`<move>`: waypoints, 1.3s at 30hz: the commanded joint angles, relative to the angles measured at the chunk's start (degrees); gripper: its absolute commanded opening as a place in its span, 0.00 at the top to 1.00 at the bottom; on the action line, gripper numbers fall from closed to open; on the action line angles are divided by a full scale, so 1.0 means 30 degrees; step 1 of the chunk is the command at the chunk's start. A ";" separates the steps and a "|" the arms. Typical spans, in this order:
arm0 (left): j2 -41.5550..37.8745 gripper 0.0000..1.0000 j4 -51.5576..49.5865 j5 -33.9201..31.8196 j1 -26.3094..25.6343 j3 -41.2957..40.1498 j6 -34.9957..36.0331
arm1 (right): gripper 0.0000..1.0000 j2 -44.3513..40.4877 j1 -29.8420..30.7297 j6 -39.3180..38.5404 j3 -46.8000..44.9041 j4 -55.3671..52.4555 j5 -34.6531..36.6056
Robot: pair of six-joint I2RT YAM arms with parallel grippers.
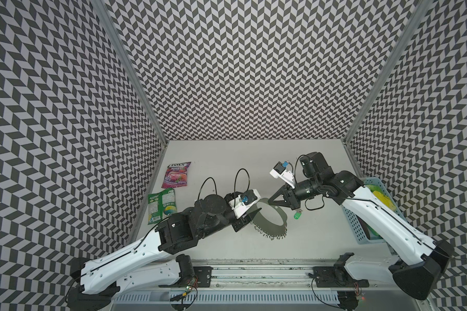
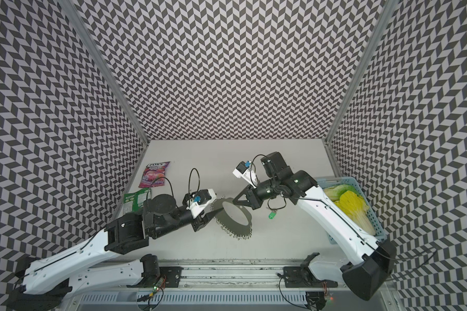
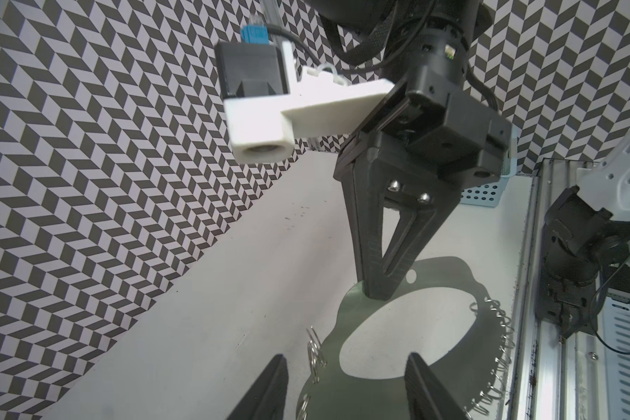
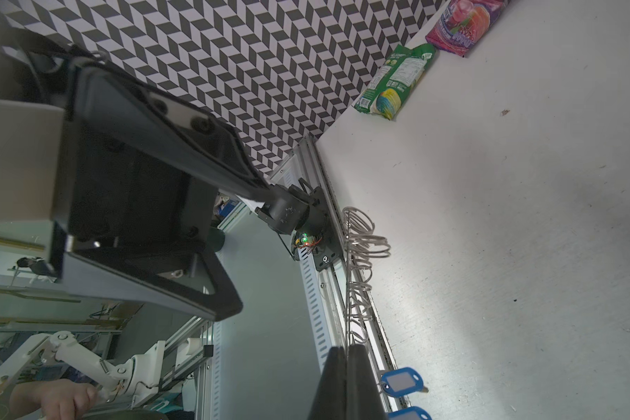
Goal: Attach keys to a key ring
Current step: Adjust the keyring.
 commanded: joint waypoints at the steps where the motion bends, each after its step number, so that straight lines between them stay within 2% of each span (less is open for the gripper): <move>1: 0.0269 0.45 0.0888 0.0456 0.0124 -0.0255 -0.0273 | 1.00 -0.0789 -0.0046 -0.0443 -0.0123 0.0994 -0.0851; 8: 0.0391 0.44 0.1246 0.0276 0.0433 -0.0574 0.0212 | 1.00 -0.1026 -0.0026 -0.0805 -0.0106 0.0449 -0.1049; 18: 0.0999 0.44 0.1759 0.1591 0.0990 -0.0550 0.0246 | 1.00 -0.1507 -0.0016 -0.1293 0.0084 0.0459 -0.1251; 39: 0.1978 0.49 0.1386 0.2798 0.1684 0.0034 0.0507 | 1.00 -0.2351 0.0276 -0.3796 0.0600 -0.0156 0.1320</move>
